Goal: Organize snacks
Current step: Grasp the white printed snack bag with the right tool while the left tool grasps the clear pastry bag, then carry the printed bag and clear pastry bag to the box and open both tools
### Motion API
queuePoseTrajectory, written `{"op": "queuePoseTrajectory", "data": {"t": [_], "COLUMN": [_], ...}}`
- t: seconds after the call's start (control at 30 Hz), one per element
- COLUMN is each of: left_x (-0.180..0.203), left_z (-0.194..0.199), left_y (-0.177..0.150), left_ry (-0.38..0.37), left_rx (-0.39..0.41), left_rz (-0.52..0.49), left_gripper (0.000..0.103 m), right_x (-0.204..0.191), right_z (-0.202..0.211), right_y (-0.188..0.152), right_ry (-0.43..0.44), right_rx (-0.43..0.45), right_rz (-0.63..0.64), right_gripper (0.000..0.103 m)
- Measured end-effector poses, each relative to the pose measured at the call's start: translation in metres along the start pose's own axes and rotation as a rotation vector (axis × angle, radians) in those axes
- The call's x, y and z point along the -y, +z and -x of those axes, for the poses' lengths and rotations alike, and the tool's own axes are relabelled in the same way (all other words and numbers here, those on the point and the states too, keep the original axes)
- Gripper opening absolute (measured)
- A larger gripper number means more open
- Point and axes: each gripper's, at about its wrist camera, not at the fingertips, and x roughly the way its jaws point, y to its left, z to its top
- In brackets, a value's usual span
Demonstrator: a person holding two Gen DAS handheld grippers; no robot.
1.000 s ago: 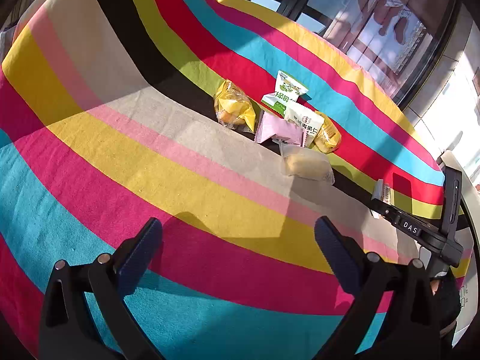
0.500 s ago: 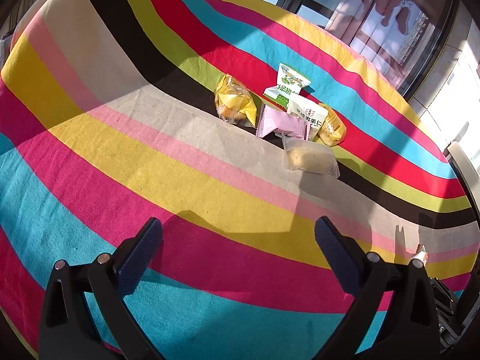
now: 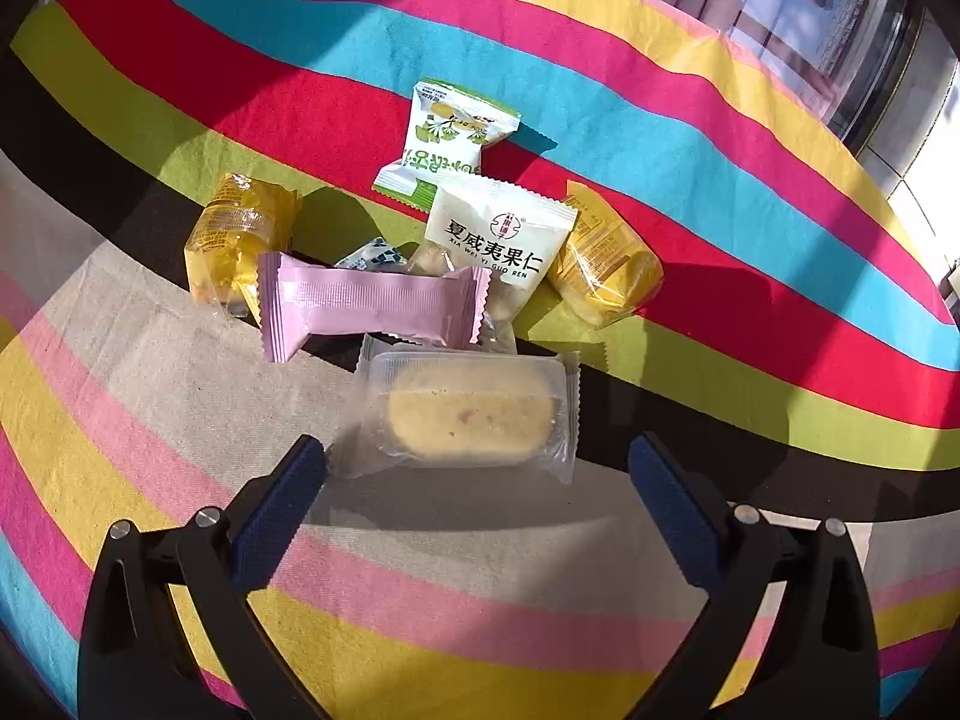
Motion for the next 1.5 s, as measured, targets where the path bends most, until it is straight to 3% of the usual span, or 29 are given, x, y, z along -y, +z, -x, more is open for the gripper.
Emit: {"op": "queuePoseTrajectory", "data": {"t": [0.13, 0.2, 0.23, 0.3, 0.53, 0.63, 0.8, 0.93, 1.37, 1.5], "left_x": [0.014, 0.013, 0.011, 0.004, -0.046, -0.073, -0.086, -0.080, -0.103, -0.123], "left_z": [-0.014, -0.007, -0.002, 0.009, 0.066, 0.087, 0.089, 0.089, 0.112, 0.128], "left_y": [0.006, 0.000, -0.004, -0.012, -0.069, -0.092, -0.094, -0.093, -0.096, -0.101], "left_ry": [0.100, 0.091, 0.078, -0.006, -0.133, -0.205, -0.311, -0.320, -0.371, -0.374], "left_rx": [0.001, 0.026, 0.039, 0.056, 0.078, 0.098, 0.120, 0.114, 0.210, 0.230], "left_rz": [-0.065, -0.085, -0.093, -0.119, -0.111, -0.063, -0.013, -0.037, 0.029, 0.046], "left_gripper": [0.101, 0.083, 0.066, 0.059, 0.058, 0.058, 0.058, 0.058, 0.058, 0.058], "right_x": [0.001, 0.002, 0.002, 0.002, 0.002, 0.002, 0.005, 0.010, -0.004, -0.017], "right_z": [0.001, 0.002, 0.003, 0.002, 0.002, 0.001, 0.003, 0.004, 0.005, 0.011], "right_y": [0.000, 0.000, 0.000, 0.000, 0.001, 0.001, 0.001, 0.000, -0.002, -0.008], "right_ry": [0.010, 0.014, 0.017, 0.018, 0.015, 0.016, 0.014, 0.010, -0.055, -0.008], "right_rx": [0.005, 0.009, 0.011, 0.010, 0.012, 0.011, 0.019, 0.032, 0.026, 0.045], "right_rz": [-0.007, -0.013, -0.015, -0.016, -0.019, -0.019, -0.030, -0.055, -0.022, -0.030], "right_gripper": [0.044, 0.044, 0.044, 0.044, 0.044, 0.044, 0.043, 0.043, 0.043, 0.043]}}
